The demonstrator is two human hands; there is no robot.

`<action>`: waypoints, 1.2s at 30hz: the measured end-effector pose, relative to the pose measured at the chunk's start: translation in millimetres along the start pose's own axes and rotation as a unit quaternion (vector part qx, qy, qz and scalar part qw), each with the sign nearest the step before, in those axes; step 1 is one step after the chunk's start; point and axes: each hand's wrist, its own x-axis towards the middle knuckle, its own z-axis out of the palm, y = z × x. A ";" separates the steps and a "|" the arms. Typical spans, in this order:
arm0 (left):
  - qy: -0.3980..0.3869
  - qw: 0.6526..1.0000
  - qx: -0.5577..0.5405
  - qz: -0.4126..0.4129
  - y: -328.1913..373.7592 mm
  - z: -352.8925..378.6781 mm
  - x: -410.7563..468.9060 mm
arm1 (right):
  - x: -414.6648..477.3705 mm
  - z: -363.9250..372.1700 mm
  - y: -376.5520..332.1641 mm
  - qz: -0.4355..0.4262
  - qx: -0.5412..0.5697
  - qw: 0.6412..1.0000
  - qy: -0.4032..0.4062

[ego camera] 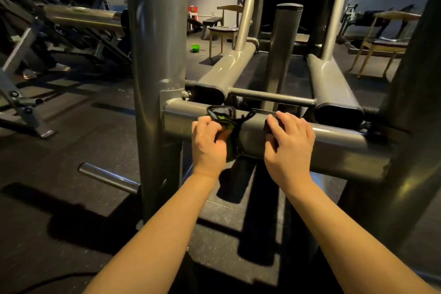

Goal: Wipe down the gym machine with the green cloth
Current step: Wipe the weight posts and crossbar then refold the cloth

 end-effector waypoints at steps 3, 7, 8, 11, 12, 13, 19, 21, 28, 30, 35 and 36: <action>0.045 0.993 -0.013 -0.104 -15.7 -14.0 -0.1 | -0.9 1.3 -0.2 0.001 0.004 1.000 0.005; 0.064 0.988 -0.017 -0.138 3.1 -6.7 -4.7 | -0.9 1.7 -1.6 0.006 0.000 1.000 0.020; 0.048 0.994 -0.013 -0.098 14.5 0.0 -8.8 | -0.9 1.5 -1.9 0.006 -0.001 1.000 0.023; -0.009 1.000 0.012 -0.018 40.1 23.8 -23.2 | -0.7 1.9 -0.8 -0.001 -0.005 0.999 0.032; -0.015 1.000 0.015 -0.018 41.8 28.7 -26.8 | -1.3 2.4 -0.3 -0.002 -0.006 0.999 0.033; -0.013 1.000 0.012 -0.016 40.4 31.0 -28.2 | -1.9 2.9 0.4 -0.001 -0.007 0.999 0.033; 0.090 0.991 0.014 -0.096 -16.1 -4.5 -3.8 | -1.1 7.7 -9.7 0.000 -0.036 0.999 0.016; 0.146 0.981 0.015 -0.129 -38.5 -19.5 10.1 | -0.4 11.5 -18.6 -0.004 -0.065 0.998 -0.003; 0.138 0.985 0.014 -0.106 -17.1 -6.1 -0.2 | -4.8 28.3 -48.4 0.016 -0.058 0.998 -0.025; 0.053 0.996 0.018 -0.063 -3.1 8.9 -22.8 | -5.5 32.0 -47.9 0.019 -0.053 0.998 -0.013; 0.045 0.996 -0.002 -0.083 -22.2 -6.0 -14.5 | -6.2 34.8 -41.9 0.005 -0.050 0.999 -0.002; 0.074 0.991 -0.006 -0.114 -33.2 -15.3 -5.9 | -6.8 35.5 -41.6 0.004 -0.045 0.999 0.002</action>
